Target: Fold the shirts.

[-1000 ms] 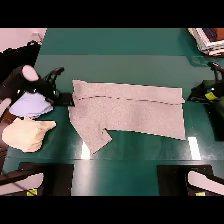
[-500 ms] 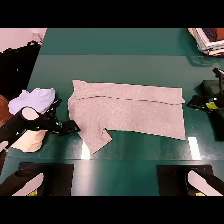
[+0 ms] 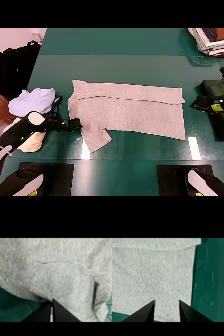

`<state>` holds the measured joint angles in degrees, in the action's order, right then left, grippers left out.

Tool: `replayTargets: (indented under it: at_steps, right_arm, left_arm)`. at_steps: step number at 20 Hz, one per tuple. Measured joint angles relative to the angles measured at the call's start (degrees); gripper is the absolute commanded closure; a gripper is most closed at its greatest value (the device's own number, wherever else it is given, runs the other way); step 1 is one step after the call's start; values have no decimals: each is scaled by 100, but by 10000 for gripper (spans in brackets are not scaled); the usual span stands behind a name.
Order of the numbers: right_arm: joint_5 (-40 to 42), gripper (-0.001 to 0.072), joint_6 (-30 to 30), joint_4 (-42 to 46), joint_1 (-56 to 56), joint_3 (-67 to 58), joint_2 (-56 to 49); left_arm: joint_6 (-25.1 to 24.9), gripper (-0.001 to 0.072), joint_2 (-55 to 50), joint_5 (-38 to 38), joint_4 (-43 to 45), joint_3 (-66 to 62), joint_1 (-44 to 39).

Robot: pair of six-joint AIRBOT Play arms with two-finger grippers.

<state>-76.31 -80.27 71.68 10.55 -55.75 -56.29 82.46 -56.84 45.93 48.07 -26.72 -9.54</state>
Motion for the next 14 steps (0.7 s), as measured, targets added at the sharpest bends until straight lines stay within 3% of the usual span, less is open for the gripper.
replayTargets:
  at_steps: [1,2,3,4,7,8,9,14]
  right_arm:
    - [-133,355,0,2,184,48,15]
    - [-221,295,2,13,385,136,26]
    - [-339,184,22,7,627,278,35]
    - [-435,157,37,13,866,450,39]
    - [-507,173,70,11,1587,1150,48]
    - [-490,257,74,4,1753,1375,50]
    - [-439,290,79,0,1880,1611,50]
    - [52,290,92,-234,1838,2400,50]
  left_arm:
    - [0,678,0,24,0,-48,-7]
    - [-2,678,2,39,-13,-109,-17]
    - [-15,678,2,107,-28,-184,-28]
    - [-48,677,2,199,-33,-251,-33]
    - [-177,678,2,369,-39,-426,-42]
    - [-205,678,2,413,-44,-461,-42]
    - [-227,677,2,444,-46,-485,-44]
    - [-284,678,2,487,-50,-535,-44]
